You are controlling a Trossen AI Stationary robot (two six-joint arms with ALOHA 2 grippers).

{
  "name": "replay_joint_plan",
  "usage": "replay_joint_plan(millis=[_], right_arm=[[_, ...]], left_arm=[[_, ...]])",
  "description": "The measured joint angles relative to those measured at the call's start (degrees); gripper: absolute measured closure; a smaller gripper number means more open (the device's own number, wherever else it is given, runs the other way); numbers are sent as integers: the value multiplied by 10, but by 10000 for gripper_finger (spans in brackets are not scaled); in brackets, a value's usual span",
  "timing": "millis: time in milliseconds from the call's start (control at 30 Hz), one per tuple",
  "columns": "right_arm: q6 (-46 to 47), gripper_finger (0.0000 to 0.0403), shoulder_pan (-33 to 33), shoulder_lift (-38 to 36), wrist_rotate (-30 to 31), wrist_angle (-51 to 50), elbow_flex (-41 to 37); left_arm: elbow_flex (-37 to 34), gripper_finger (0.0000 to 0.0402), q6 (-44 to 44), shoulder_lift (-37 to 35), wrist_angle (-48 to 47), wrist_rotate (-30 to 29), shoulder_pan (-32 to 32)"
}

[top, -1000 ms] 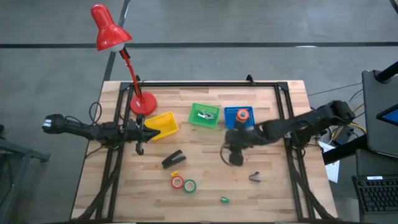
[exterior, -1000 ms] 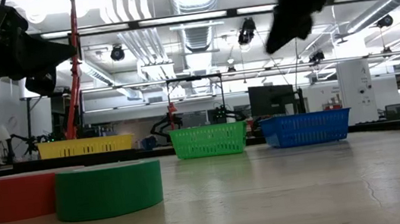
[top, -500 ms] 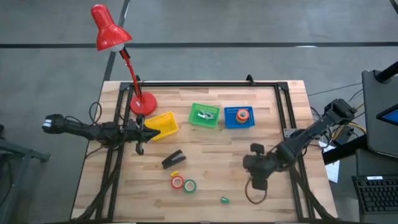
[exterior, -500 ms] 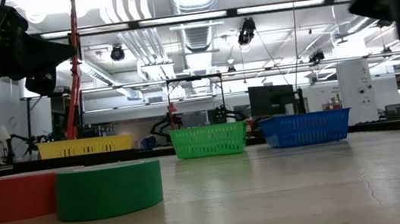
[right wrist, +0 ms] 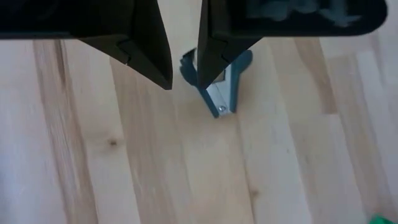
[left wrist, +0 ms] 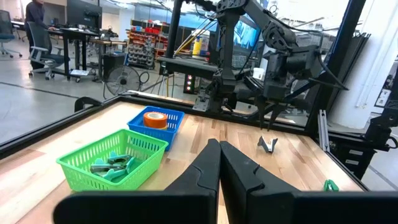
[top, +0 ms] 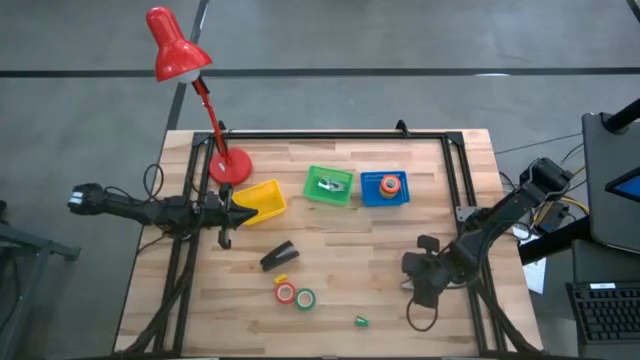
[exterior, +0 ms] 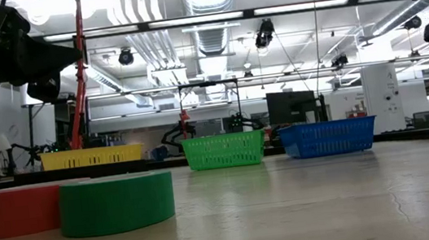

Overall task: Pick and place Stapler, Stapler remover, tape
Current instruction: Put the dark blue staple remover in the green basket

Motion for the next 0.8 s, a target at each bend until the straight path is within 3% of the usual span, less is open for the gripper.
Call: replay_joint_plan(millis=[800], right_arm=[[-14, 351, 8, 45, 2, 24, -16]], left_arm=[[0, 392, 0, 0, 0, 0, 0]])
